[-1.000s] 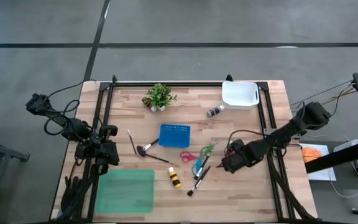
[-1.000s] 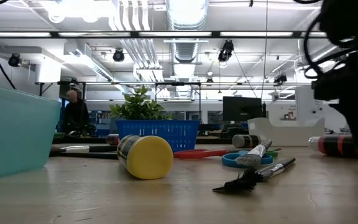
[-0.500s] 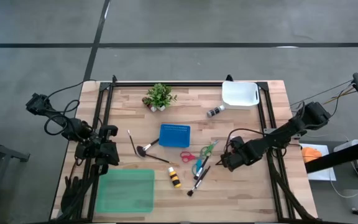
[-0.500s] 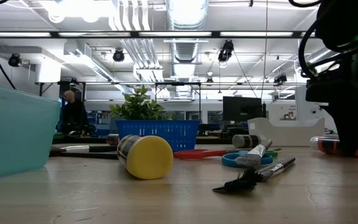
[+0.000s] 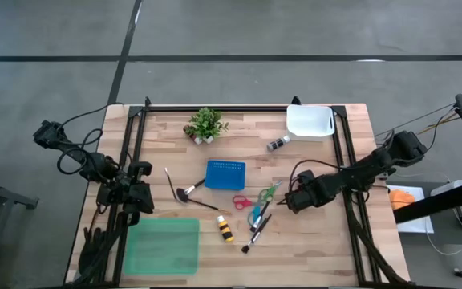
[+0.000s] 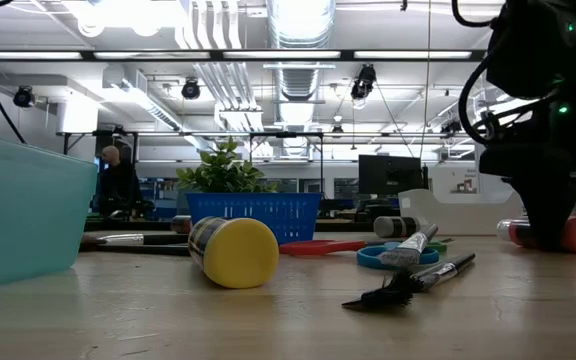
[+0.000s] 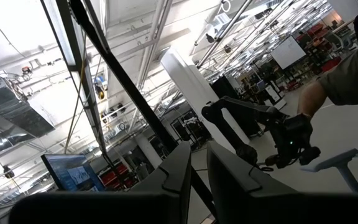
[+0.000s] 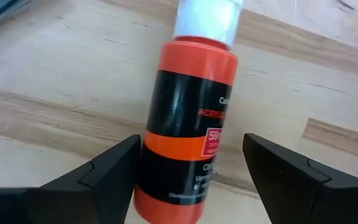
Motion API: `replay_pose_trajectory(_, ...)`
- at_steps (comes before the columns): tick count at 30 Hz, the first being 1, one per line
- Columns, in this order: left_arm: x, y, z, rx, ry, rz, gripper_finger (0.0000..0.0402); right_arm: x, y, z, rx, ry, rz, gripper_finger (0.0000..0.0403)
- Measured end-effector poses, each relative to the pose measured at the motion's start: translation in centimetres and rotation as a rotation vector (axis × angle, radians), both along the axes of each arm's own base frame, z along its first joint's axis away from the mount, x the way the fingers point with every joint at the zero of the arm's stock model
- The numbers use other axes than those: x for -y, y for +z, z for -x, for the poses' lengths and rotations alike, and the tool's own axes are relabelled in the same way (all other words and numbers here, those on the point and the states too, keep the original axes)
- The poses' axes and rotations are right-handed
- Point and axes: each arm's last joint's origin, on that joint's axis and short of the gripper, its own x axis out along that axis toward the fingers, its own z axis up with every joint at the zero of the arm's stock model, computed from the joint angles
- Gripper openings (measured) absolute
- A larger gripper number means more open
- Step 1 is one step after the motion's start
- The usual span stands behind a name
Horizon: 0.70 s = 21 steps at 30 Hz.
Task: Pick & Place Paint Supplies
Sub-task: Put the orange paint into the blue bin
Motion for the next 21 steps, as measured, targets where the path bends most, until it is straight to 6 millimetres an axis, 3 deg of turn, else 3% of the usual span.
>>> replay_pose_trajectory(13,0.1,-0.6,-0.3,-0.051,0.037,-0.035,0.0061,-1.2,0.9,-0.7,0.050,0.112,0.033,0.0102)
replay_pose_trajectory(18,0.1,-2.1,-2.2,-0.163,0.384,-0.082,0.0061,-3.0,2.5,-1.7,0.119,0.247,0.030,0.0101)
replay_pose_trajectory(21,0.4,-3.6,-4.2,-0.232,0.627,-0.146,0.0061,-4.4,4.0,-2.5,0.183,0.324,0.033,0.0121)
